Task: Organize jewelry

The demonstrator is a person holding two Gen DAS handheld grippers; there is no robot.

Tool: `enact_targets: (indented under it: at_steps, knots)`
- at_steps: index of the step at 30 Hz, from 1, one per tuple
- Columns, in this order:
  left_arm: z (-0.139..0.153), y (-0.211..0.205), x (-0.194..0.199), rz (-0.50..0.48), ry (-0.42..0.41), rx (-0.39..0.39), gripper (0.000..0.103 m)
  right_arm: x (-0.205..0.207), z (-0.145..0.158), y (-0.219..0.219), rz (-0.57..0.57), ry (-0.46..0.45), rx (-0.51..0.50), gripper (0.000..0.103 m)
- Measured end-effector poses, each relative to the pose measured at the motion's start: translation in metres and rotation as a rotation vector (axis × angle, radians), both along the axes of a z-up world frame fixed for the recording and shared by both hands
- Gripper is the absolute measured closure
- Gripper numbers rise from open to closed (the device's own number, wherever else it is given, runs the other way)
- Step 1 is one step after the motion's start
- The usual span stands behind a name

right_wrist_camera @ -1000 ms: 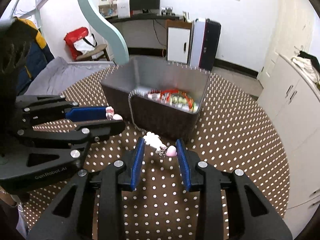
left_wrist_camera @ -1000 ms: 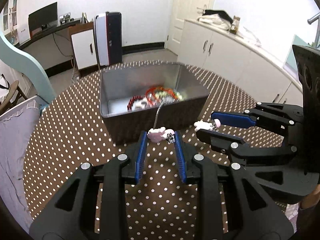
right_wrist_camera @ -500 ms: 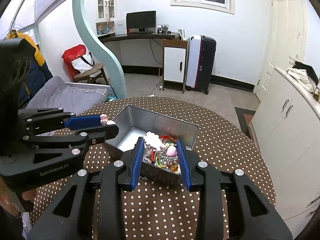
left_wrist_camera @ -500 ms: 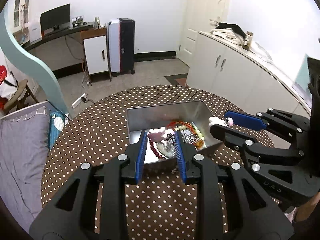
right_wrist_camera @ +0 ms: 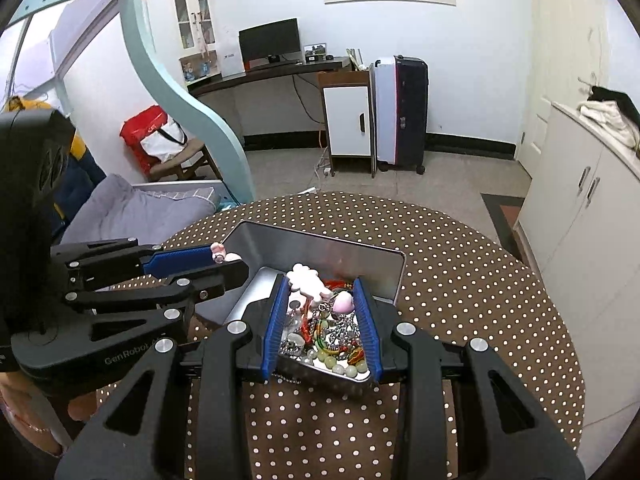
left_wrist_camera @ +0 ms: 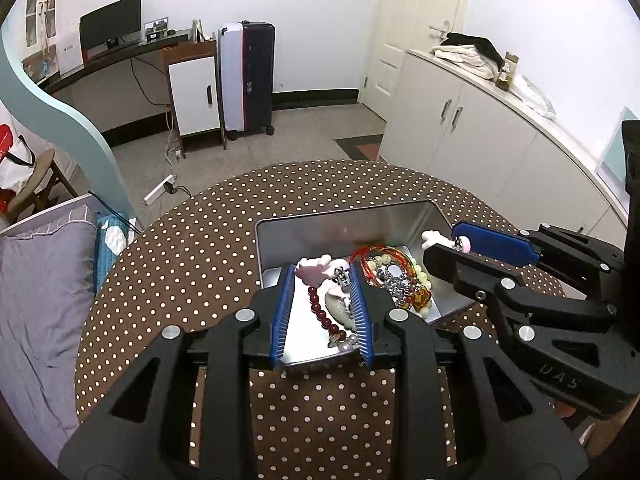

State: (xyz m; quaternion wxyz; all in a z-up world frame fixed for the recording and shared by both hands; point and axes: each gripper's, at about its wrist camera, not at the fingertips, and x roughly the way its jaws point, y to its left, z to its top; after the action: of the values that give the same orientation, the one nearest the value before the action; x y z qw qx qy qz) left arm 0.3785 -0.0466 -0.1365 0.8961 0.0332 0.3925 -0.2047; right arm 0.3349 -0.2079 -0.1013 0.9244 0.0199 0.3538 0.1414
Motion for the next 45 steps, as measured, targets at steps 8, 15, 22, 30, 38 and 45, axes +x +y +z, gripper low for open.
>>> enact_targets:
  at_steps: [8,15,22,30,38,45]
  knots:
    - [0.001,0.009,-0.001,0.025,-0.018,-0.013,0.047,0.003,0.001,-0.005,-0.011,0.008,0.044,0.072]
    - [0.008,0.014,-0.009,0.062,-0.047,-0.001,0.038,0.002,0.007,-0.005,-0.011,-0.003,0.072,0.072]
    - [0.008,0.024,-0.016,0.107,-0.066,0.018,0.029,0.005,0.005,-0.004,-0.014,0.013,0.099,0.07]
    - [0.013,0.034,-0.028,0.148,-0.088,0.021,0.027,-0.005,0.014,-0.011,-0.031,-0.006,0.121,0.057]
    - [0.041,0.034,-0.072,0.2,-0.224,0.057,0.015,-0.046,0.037,-0.015,-0.076,-0.105,0.106,0.046]
    - [0.052,0.039,-0.114,0.238,-0.279,0.044,0.013,-0.099,0.05,-0.011,-0.096,-0.203,0.065,0.027]
